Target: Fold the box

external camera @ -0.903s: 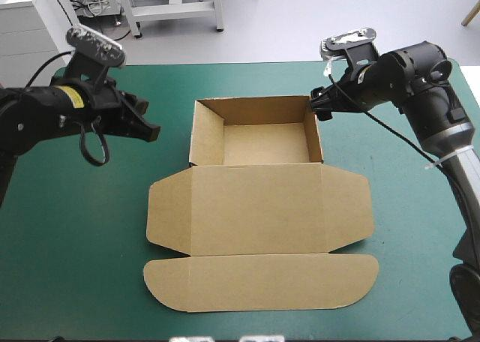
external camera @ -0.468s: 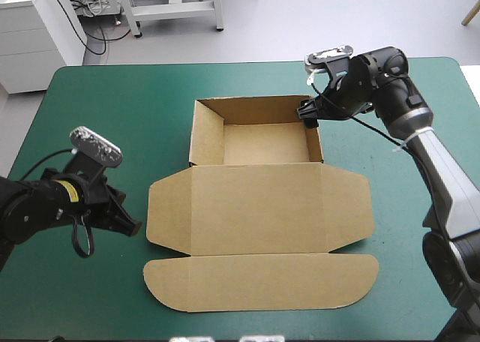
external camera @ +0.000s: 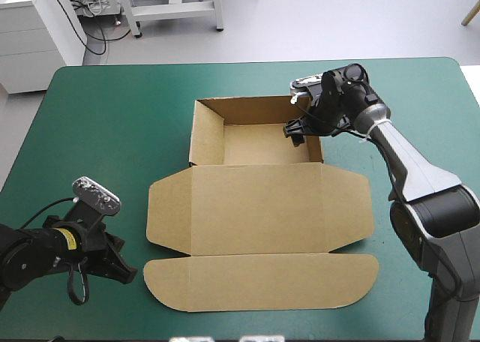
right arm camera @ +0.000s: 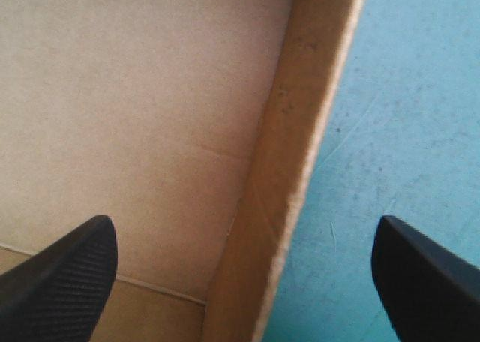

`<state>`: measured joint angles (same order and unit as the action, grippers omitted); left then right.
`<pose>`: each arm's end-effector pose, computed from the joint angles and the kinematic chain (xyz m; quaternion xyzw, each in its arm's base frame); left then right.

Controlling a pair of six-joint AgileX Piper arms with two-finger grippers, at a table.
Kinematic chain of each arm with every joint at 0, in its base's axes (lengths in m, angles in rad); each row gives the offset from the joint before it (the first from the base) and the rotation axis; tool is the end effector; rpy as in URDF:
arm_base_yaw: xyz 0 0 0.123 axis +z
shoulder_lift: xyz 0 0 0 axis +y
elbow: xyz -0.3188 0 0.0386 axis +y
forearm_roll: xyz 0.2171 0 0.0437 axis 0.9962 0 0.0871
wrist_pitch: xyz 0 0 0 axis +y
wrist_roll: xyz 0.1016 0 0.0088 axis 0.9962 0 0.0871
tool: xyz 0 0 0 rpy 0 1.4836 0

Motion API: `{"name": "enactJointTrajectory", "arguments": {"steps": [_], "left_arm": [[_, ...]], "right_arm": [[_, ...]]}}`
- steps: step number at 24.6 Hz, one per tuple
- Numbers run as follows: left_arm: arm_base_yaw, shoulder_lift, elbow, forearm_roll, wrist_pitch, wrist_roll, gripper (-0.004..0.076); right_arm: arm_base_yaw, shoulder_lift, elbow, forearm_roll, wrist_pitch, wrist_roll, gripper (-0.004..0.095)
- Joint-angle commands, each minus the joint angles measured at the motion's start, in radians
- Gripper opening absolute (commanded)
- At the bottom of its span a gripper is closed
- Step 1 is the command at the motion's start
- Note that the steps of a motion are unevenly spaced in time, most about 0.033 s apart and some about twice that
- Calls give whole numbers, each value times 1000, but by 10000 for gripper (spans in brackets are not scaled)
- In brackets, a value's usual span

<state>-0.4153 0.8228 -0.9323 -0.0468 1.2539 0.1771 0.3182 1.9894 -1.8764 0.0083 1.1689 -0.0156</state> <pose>0.0645 -0.0334 0.3614 0.2809 0.9252 -0.0534 0.2493 0.4014 0.1330 0.3226 -0.1623 0.9689 0.0322 0.1842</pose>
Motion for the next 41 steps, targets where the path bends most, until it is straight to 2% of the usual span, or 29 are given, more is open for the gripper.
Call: {"name": "enactJointTrajectory", "arguments": {"steps": [1, 4, 6, 8, 13, 16, 22, 24, 25, 28, 37, 41], "left_arm": [[-2, -8, -20, -11, -15, -10, -8], [-2, -8, -20, -11, -17, -10, -8], [-2, -8, -20, -11, -17, -10, -8], [-2, -8, -20, -11, -17, -10, -8], [-2, -8, -20, -9, -20, -10, -8], [-2, -8, -20, -9, -24, -10, -8], [-2, -8, -20, -5, -38, -10, -8], [-2, -8, -20, 0, -36, -10, -8], [-2, -8, -20, 0, -39, -10, -8], [-2, -8, -20, 1, -39, -10, -8], [-2, -8, -20, -2, -33, -10, -8], [-2, -8, -20, -2, -36, -10, -8]], "right_arm": [[0, -30, -30, 9, -33, -3, 834], [0, -14, -30, 18, -33, -3, 802], [0, -7, -30, 27, -33, -3, 708], [0, -2, -30, 37, -33, -3, 582], [0, 1, -30, 48, -33, 16, 163], [0, 1, -30, 48, -23, 16, -20], [-1, -22, -43, 30, -63, -30, -20], [-2, -36, -61, -8, -76, -32, -21], [-6, -53, -88, -79, -78, -32, -21], [-42, -82, -143, -160, -73, -40, -21], [-382, -118, -189, -154, -77, -64, -21], [-500, -118, -189, -138, -79, -64, -21]]}}
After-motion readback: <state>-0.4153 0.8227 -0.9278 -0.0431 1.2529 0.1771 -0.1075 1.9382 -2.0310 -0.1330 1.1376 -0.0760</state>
